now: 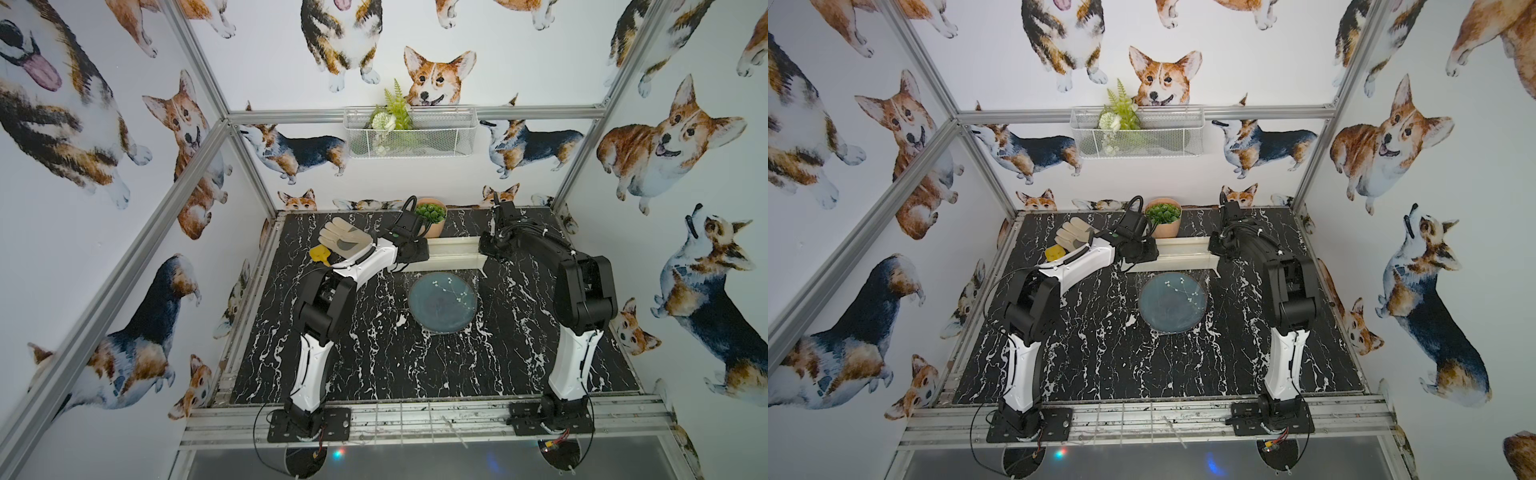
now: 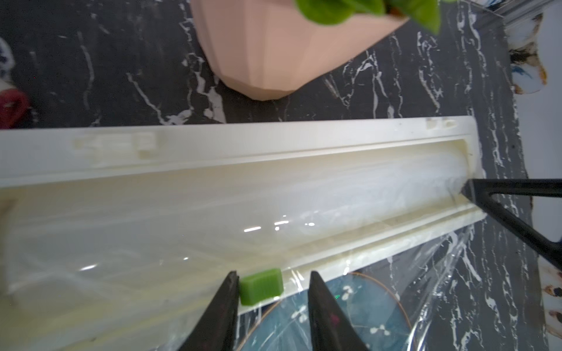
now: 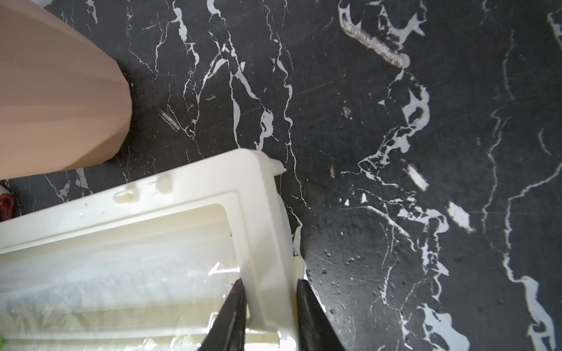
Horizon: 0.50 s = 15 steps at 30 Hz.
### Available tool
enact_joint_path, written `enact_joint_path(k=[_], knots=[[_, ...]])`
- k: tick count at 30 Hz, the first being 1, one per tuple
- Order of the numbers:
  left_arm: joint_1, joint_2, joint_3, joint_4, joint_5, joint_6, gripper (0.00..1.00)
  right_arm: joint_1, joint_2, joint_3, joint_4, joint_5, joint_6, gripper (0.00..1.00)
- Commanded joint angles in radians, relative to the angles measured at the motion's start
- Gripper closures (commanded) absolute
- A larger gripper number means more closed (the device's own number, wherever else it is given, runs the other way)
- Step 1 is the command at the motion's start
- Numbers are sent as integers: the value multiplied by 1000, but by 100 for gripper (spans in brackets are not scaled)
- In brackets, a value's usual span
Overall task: Wrap the plate with plastic wrap
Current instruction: Tear off the plastic wrap from the plastic wrap cutting box.
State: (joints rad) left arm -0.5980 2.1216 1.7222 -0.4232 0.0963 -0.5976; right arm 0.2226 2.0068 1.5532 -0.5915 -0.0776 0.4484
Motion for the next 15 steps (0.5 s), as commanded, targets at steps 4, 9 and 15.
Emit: enact_joint_path(k=[4, 9, 15], knots=[[-33, 42, 29, -26, 83, -74, 61, 18, 25, -20, -123, -82, 15, 71], [-52, 71, 62, -14, 94, -102, 61, 19, 23, -33, -111, -88, 21, 71], [-85, 123, 121, -6, 108, -135, 61, 19, 19, -42, -102, -94, 27, 72]])
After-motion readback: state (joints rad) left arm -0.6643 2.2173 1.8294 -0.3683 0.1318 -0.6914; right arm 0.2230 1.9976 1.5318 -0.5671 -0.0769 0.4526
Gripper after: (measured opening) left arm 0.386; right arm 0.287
